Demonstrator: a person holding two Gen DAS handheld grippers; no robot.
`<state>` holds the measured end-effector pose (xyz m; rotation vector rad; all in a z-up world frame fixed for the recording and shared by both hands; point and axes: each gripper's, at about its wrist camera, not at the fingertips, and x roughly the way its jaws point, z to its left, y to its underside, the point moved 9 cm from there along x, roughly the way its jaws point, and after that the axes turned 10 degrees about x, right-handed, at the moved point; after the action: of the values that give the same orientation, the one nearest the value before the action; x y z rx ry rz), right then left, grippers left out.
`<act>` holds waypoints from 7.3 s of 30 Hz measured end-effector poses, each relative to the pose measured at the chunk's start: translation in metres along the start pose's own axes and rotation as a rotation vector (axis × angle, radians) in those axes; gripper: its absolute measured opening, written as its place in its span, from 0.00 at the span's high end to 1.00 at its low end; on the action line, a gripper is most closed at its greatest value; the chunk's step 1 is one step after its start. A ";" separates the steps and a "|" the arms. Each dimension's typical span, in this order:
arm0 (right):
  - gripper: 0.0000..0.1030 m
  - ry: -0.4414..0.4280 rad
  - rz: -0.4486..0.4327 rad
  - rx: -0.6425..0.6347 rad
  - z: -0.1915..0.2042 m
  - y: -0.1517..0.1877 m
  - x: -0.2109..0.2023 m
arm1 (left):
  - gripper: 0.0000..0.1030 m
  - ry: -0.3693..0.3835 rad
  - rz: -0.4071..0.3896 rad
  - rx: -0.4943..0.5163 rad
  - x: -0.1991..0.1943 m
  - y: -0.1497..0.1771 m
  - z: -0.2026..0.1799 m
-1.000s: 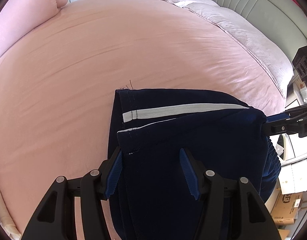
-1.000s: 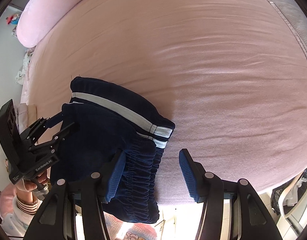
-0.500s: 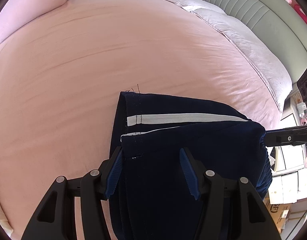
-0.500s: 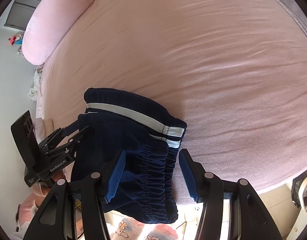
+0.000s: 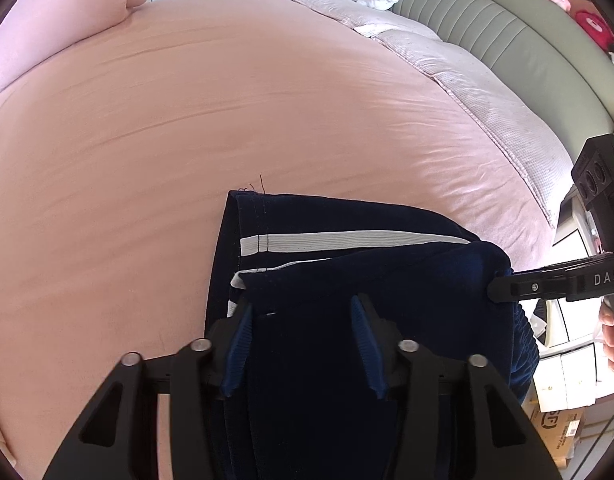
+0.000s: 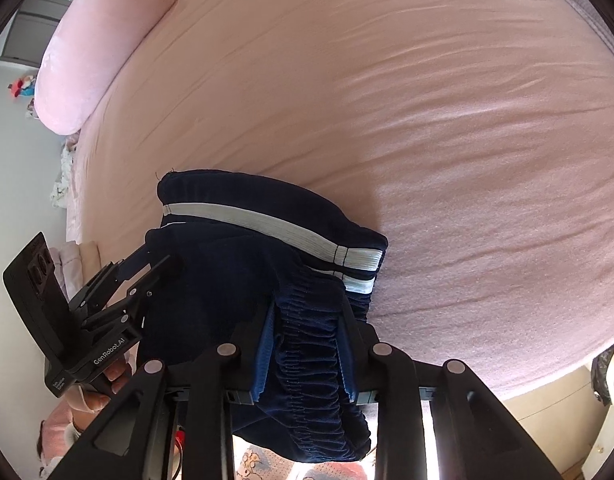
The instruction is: Fold clothes
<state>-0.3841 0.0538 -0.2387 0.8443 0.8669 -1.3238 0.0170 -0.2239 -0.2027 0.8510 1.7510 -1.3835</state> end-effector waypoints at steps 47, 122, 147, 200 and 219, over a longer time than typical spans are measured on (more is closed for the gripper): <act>0.75 0.146 -0.097 -0.084 -0.004 -0.009 -0.021 | 0.86 -0.024 -0.005 0.061 0.046 -0.069 0.012; 0.45 0.140 0.021 -0.167 -0.038 0.104 -0.026 | 0.38 0.172 0.100 -0.210 -0.048 0.098 -0.001; 0.71 0.220 -0.028 -0.234 -0.051 0.106 -0.022 | 0.80 -0.058 0.096 -0.200 -0.026 0.097 0.030; 0.54 0.525 -0.336 -1.092 0.069 0.204 0.030 | 0.29 0.396 0.127 -0.651 -0.022 0.126 -0.009; 0.54 0.611 -0.507 -1.327 0.113 0.211 0.070 | 0.70 0.406 0.090 -0.701 -0.026 0.122 0.003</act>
<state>-0.1644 -0.0646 -0.2458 -0.0958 2.1758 -0.5684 0.1340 -0.2035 -0.2410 0.8199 2.2590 -0.4710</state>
